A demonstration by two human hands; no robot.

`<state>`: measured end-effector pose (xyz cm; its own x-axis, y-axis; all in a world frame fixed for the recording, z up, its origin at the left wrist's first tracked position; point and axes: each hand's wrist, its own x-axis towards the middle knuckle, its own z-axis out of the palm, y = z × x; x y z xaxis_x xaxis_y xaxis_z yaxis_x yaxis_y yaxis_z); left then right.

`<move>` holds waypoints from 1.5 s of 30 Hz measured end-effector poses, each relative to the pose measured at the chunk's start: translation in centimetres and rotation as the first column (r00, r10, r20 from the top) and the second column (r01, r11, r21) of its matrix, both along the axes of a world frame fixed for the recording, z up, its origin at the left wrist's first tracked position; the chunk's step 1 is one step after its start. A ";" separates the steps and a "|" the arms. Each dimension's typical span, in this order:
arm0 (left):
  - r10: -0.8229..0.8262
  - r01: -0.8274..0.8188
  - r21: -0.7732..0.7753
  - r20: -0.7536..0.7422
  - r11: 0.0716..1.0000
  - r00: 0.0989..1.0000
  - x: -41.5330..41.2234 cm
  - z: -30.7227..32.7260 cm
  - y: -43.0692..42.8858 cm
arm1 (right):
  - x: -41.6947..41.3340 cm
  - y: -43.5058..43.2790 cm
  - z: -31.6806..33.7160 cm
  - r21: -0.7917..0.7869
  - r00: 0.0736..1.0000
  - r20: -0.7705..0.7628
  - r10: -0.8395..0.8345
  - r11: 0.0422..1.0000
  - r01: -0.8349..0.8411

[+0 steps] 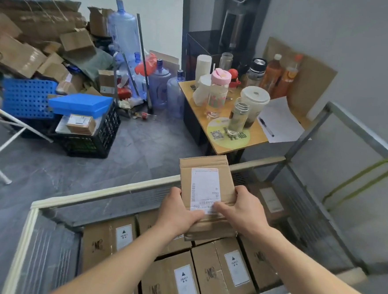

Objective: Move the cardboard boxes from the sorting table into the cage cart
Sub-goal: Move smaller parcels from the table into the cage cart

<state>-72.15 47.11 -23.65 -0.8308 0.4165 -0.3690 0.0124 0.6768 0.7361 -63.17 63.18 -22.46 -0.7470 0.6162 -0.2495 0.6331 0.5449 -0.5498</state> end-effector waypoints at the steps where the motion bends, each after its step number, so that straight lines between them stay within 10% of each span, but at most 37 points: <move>1: -0.002 0.002 -0.021 0.012 1.000 1.000 -0.1 -1.0 0.3 | -0.2 0.3 -1.1 -0.009 1.000 0.015 0.005 1.000 -0.005; 24: 0.058 0.007 -0.209 0.301 0.978 0.952 -1.0 -33.3 13.0 | -3.6 13.8 -34.2 -0.095 0.905 0.334 0.262 0.965 -0.244; 45: -0.074 0.155 -0.236 0.320 0.959 0.944 -1.9 -33.0 13.0 | -4.4 13.6 -35.6 -0.039 0.882 0.312 0.353 0.933 -0.359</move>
<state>-74.03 60.13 -56.65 -0.6132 0.3600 -0.7031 -0.0967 0.8492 0.5191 -67.52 76.76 -58.03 -0.8044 0.3305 -0.4936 0.5302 0.7741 -0.3457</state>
